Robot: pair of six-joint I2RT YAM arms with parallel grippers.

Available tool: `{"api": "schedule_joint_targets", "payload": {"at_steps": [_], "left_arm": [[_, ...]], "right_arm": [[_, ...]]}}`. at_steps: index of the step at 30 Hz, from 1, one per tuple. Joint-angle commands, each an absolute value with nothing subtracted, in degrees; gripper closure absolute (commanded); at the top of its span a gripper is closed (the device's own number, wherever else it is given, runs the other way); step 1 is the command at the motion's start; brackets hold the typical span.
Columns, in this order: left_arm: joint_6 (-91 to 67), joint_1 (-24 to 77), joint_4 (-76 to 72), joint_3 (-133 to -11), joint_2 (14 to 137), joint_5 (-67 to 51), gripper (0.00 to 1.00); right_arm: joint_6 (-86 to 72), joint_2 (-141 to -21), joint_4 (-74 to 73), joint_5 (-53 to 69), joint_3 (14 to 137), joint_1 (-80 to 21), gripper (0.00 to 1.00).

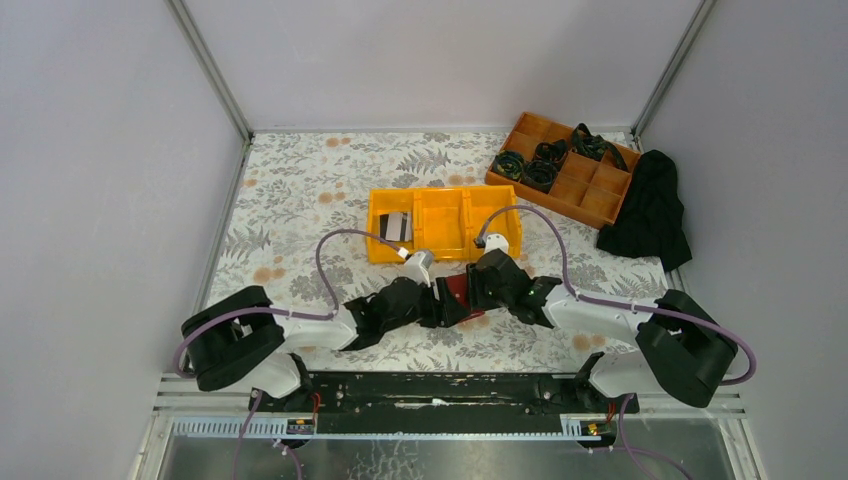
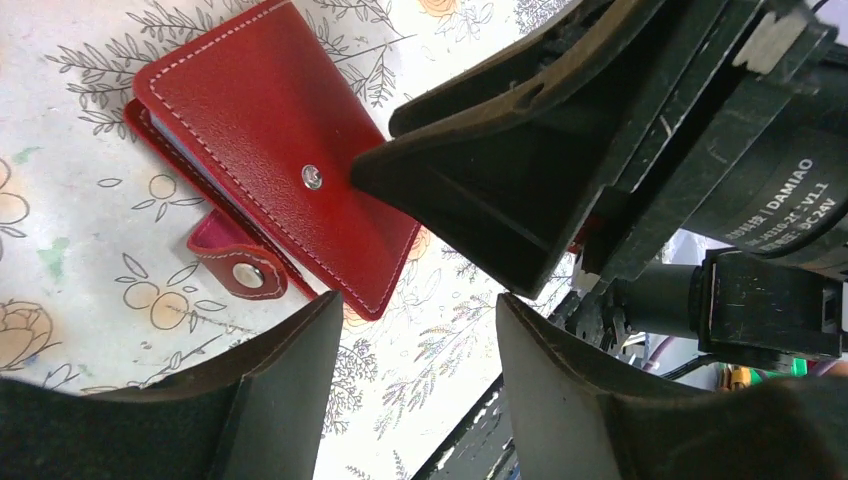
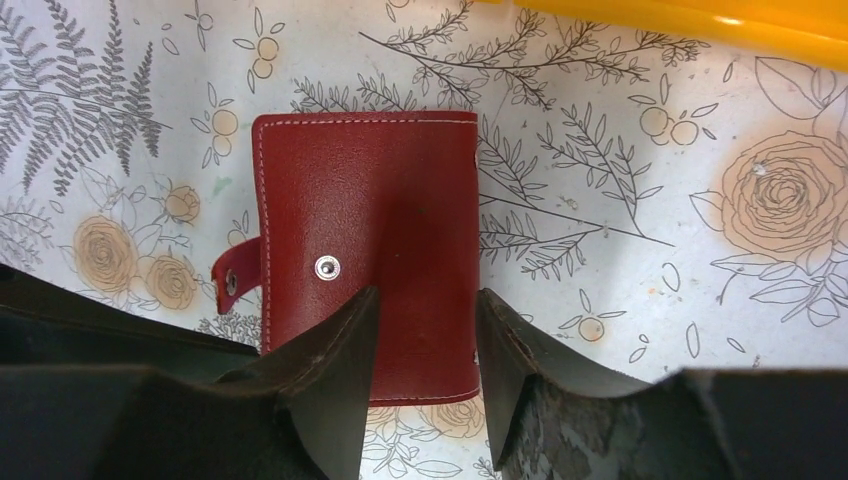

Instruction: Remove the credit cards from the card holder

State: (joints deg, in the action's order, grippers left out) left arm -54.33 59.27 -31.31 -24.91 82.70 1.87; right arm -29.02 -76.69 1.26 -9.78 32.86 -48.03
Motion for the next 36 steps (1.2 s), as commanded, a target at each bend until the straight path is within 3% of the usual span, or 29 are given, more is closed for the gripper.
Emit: {"api": "schedule_joint_targets", "payload": {"at_steps": [1, 14, 16, 20, 22, 25, 29, 33, 36], "left_arm": [[-52.5, 59.7, -34.9, -28.1, 84.8, 1.6, 0.35], [-52.5, 59.7, -40.5, -30.1, 90.4, 2.6, 0.36], [-53.4, 59.6, -41.8, -29.6, 91.3, 3.1, 0.44], [-55.2, 59.6, -43.3, -29.1, 93.0, 4.2, 0.8], [-55.7, 59.7, -44.3, -29.0, 93.5, 4.3, 0.92], [-55.9, 59.6, -44.7, -29.1, 94.1, 5.2, 0.93], [-55.0, 59.4, -43.8, -30.3, 95.3, 6.9, 0.88], [-55.0, 58.2, -44.1, -30.3, 96.5, 6.7, 0.85], [-55.6, 58.0, -45.2, -29.6, 96.9, 6.2, 0.85]], "right_arm": [[-29.7, -76.7, 4.9, -7.0, 31.9, -47.8, 0.52], [-30.4, -74.4, 8.6, -2.2, 28.5, -46.2, 0.52], [-30.8, -75.1, 9.7, -1.2, 28.0, -46.0, 0.52], [-31.4, -75.6, 10.9, -0.4, 27.2, -46.0, 0.52], [-31.4, -75.3, 10.9, -0.5, 27.0, -46.1, 0.52], [-31.5, -74.2, 10.7, -0.7, 26.8, -45.9, 0.53], [-31.5, -71.3, 9.7, -1.7, 26.6, -45.6, 0.52], [-31.8, -66.7, 7.0, -5.5, 26.9, -45.1, 0.38], [-30.6, -66.4, 4.6, -6.8, 28.0, -43.4, 0.34]]}}
